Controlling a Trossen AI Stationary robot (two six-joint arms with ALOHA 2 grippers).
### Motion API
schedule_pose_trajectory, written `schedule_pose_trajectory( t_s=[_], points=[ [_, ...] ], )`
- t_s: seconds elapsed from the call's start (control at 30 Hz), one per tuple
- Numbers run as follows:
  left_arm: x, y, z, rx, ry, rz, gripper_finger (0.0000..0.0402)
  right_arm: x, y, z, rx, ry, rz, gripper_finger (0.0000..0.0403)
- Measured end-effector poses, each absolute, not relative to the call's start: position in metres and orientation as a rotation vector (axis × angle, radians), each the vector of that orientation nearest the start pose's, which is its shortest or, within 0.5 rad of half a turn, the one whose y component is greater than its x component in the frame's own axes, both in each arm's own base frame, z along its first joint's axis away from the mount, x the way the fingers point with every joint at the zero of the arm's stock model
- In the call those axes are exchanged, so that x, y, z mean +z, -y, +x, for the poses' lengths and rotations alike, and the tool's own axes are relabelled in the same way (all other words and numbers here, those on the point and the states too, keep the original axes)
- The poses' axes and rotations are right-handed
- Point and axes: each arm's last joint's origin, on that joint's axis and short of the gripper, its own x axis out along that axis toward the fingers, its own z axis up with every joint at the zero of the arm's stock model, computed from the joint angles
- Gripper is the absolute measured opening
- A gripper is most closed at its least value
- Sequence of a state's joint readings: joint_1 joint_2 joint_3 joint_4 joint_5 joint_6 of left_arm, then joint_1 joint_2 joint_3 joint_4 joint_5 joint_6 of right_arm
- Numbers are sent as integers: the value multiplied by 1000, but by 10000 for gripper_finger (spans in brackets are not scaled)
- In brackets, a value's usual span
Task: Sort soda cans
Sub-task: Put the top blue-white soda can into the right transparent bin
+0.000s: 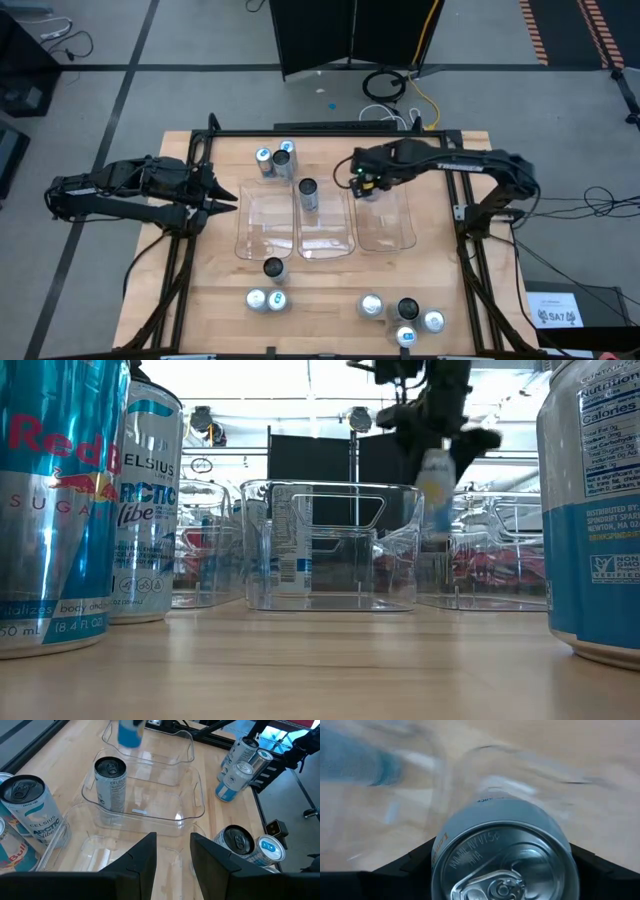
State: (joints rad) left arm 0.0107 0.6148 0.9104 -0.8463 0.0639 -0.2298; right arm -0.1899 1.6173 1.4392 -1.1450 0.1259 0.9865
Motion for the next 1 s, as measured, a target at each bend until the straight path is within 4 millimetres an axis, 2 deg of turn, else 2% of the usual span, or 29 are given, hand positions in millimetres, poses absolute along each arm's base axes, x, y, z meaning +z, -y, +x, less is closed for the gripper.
schedule_pose_trajectory(
  t_s=[0.1,0.23,0.53,0.73,1.0],
  points=[
    [334,1,104,12,-554,-245,128,272,64,306,-855,-1055,929,290],
    [334,1,104,12,-555,-245,128,254,69,296,-940,-1112,945,290],
    [334,1,104,11,-554,-244,128,240,84,302,-929,-1005,989,291],
    [334,1,104,12,-554,-245,128,221,90,308,-951,-1072,972,292],
    [334,1,104,12,-554,-245,128,215,90,313,-945,-1068,979,336]
  ],
)
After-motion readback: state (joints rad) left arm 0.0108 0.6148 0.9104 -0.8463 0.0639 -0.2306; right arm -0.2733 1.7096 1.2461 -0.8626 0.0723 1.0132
